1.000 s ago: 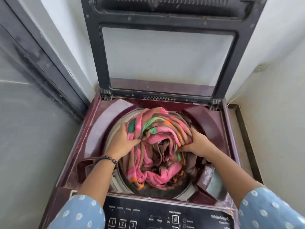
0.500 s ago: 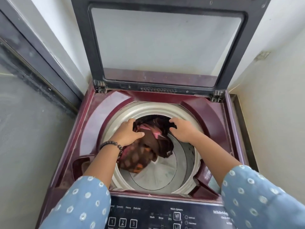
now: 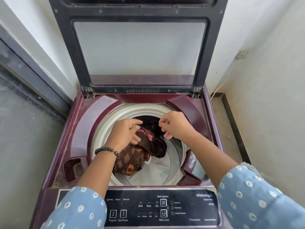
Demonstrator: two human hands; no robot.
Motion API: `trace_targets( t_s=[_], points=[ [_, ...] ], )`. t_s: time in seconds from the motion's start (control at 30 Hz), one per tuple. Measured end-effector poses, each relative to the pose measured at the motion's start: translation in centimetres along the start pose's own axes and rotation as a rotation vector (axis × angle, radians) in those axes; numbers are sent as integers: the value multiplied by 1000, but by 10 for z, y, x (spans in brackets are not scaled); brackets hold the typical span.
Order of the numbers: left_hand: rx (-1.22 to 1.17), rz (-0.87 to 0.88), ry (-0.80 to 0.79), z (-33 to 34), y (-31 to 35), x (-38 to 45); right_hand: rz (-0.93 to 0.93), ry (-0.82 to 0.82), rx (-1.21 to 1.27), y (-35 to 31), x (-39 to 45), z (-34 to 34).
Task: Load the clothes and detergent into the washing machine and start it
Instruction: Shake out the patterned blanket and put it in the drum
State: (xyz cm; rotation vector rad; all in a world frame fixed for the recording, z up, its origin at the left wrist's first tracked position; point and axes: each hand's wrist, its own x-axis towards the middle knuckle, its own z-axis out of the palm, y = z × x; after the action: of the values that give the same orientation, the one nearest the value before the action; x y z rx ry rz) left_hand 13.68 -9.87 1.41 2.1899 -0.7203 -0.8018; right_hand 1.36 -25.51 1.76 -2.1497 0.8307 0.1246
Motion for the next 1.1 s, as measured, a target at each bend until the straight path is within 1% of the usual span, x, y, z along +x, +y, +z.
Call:
trace_targets(
  t_s=[0.07,0.13,0.27,0.47,0.57,0.73,0.8,0.87,0.97,1.03,1.1],
  points=[
    [70,69,6,9,10,-3,-62,77,-85,0,-8,-4],
    [156,134,35,16,23,-4,-115,88,-145,1,-18,-9],
    [311,242,106,34,53,-5,-165,89,-43,15,-40,-24],
    [314,419,29,86,111,-13,-129,287,75,56,-80,-63],
    [329,493,-1,122,141,-23,-82,365,100,88,-102,-84],
    [326,530,-56,179,181,-40,-38,427,148,143,-135,-115],
    [331,554,-59,201,196,-46,-30,455,168,163,-146,-126],
    [355,616,-47,227,211,-53,-29,504,191,186,-157,-136],
    [391,669,-83,269,223,-59,-19,533,126,225,-171,-144],
    [483,680,-148,304,222,-60,-2,521,38,258,-181,-145],
    [676,676,-227,341,215,-62,52,513,-58,294,-189,-139]
  ],
)
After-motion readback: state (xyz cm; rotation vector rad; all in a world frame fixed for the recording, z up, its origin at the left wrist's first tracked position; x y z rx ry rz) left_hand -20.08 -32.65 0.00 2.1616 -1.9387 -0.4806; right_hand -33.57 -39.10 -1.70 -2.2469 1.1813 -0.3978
